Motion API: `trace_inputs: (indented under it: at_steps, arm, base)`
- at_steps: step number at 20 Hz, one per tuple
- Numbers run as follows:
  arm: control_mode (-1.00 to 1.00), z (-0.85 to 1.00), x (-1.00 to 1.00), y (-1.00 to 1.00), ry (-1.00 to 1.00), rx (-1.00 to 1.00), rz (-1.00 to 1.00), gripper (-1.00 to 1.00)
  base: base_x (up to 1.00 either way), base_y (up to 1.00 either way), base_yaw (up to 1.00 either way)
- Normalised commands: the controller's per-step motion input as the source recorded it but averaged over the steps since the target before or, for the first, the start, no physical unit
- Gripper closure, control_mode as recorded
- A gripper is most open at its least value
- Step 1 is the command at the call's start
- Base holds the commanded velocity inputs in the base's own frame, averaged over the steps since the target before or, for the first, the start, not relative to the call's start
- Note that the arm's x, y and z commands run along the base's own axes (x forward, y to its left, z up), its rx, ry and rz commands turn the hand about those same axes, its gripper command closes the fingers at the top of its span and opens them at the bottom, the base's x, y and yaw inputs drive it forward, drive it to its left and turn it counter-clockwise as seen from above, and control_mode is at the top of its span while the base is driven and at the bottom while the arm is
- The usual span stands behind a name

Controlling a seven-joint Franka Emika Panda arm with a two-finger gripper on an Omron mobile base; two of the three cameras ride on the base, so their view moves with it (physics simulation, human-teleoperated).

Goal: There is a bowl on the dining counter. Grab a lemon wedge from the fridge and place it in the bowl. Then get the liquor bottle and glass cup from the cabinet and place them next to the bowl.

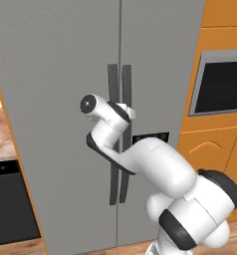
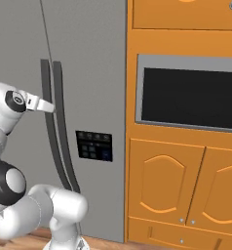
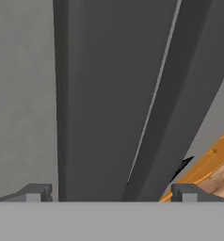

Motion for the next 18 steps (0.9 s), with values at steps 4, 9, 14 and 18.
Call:
trace_inputs:
  at_steps: [4, 9, 14, 18]
  arm:
    - [-1.00, -0.08, 0.18, -0.10, 0.00, -0.03, -0.03, 1.00]
    - [-1.00, -0.03, 0.05, -0.06, 0.00, -0.04, -0.03, 1.00]
    - [-1.00, 0.00, -0.17, -0.18, 0.00, -0.02, -0.02, 1.00]
    - [-1.00, 0.00, -0.85, -0.29, -0.04, 0.00, 0.00, 1.00]
  base:
    - [0.00, 0.00, 0.00]
    - [0.00, 0.00, 0.00]
    - [0.00, 0.00, 0.00]
    - [0.00, 0.00, 0.00]
